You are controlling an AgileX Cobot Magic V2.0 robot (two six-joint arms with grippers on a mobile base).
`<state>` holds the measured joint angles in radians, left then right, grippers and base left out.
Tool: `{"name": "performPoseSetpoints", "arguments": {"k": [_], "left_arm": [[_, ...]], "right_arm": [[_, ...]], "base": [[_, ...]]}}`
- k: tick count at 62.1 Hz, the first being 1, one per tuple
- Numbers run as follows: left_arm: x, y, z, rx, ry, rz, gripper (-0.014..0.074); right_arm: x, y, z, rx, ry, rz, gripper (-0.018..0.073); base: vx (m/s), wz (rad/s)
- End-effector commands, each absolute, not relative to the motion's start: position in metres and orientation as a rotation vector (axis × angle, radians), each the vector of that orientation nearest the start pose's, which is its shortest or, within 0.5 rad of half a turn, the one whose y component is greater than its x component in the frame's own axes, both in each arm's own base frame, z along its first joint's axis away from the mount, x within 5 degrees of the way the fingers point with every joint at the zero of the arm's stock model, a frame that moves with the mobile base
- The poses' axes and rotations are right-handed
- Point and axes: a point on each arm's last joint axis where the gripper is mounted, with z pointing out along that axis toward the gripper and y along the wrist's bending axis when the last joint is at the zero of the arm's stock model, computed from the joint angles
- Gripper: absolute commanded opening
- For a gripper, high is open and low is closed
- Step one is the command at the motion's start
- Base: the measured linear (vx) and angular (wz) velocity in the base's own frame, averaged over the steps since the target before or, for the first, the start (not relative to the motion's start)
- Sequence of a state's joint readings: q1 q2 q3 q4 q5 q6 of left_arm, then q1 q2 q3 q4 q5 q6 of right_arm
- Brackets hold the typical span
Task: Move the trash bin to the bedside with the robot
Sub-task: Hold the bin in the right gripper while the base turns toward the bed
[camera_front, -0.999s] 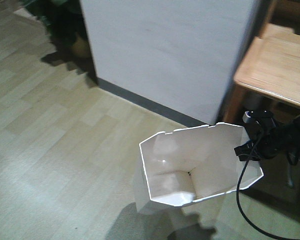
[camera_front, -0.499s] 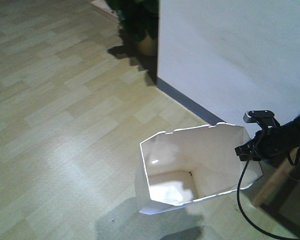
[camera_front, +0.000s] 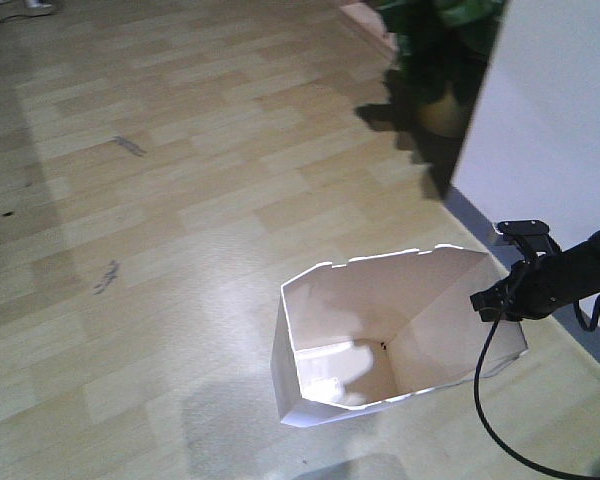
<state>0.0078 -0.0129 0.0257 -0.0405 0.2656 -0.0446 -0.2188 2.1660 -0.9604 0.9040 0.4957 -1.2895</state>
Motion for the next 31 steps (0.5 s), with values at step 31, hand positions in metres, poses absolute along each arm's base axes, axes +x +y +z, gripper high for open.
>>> {"name": "performPoseSetpoints", "arguments": {"k": [31], "left_arm": [[0.0554, -0.0003, 0.1842, -0.080, 1.689, -0.072, -0.0006]], "right_arm": [[0.3378, -0.0298, 0.0674, -0.288, 2.751, 0.625, -0.0005]], "base": [[0.17, 0.57]]}}
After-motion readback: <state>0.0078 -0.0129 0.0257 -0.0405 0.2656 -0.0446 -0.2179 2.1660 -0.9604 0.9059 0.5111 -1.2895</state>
